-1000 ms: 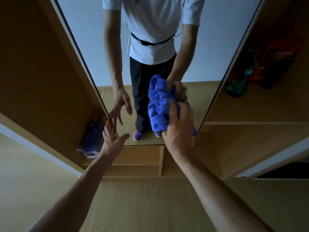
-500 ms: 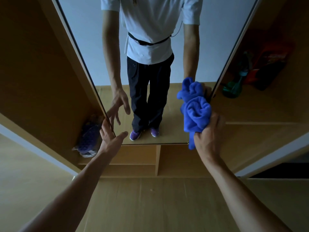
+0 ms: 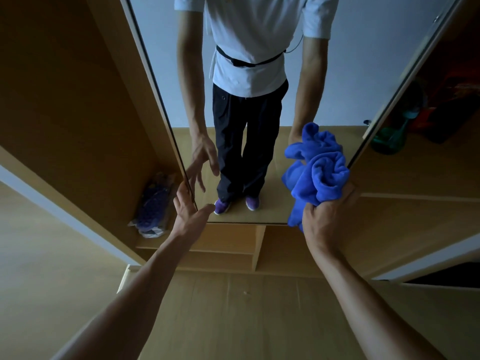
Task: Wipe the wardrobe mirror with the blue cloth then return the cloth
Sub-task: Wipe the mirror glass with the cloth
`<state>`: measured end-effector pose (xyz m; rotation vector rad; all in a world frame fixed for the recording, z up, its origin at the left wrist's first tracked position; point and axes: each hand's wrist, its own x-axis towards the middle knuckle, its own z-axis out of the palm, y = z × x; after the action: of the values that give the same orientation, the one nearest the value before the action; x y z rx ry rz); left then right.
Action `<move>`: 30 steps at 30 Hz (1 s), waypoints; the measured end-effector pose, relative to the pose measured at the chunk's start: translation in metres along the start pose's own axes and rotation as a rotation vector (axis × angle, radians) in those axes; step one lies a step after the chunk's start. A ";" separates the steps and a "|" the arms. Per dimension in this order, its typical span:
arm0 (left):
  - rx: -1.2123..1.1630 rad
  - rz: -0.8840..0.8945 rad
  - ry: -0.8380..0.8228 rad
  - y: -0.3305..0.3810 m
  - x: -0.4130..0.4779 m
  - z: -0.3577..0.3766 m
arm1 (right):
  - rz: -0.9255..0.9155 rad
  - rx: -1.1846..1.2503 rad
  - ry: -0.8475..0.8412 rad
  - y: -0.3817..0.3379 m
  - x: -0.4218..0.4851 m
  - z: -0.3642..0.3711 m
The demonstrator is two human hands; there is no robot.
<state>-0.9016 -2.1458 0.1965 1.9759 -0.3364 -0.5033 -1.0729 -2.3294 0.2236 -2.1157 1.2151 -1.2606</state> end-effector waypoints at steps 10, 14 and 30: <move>-0.054 0.052 -0.085 -0.006 0.004 -0.011 | -0.145 0.078 -0.078 -0.044 -0.033 0.049; -0.143 0.054 -0.087 -0.007 0.003 -0.015 | -0.174 0.122 -0.119 -0.056 -0.048 0.069; -0.279 0.109 -0.122 -0.029 0.017 -0.034 | -0.411 0.098 -0.379 -0.113 -0.092 0.117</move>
<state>-0.8703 -2.1139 0.1798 1.6520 -0.4235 -0.5696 -0.9393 -2.2016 0.1935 -2.4623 0.5680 -0.9748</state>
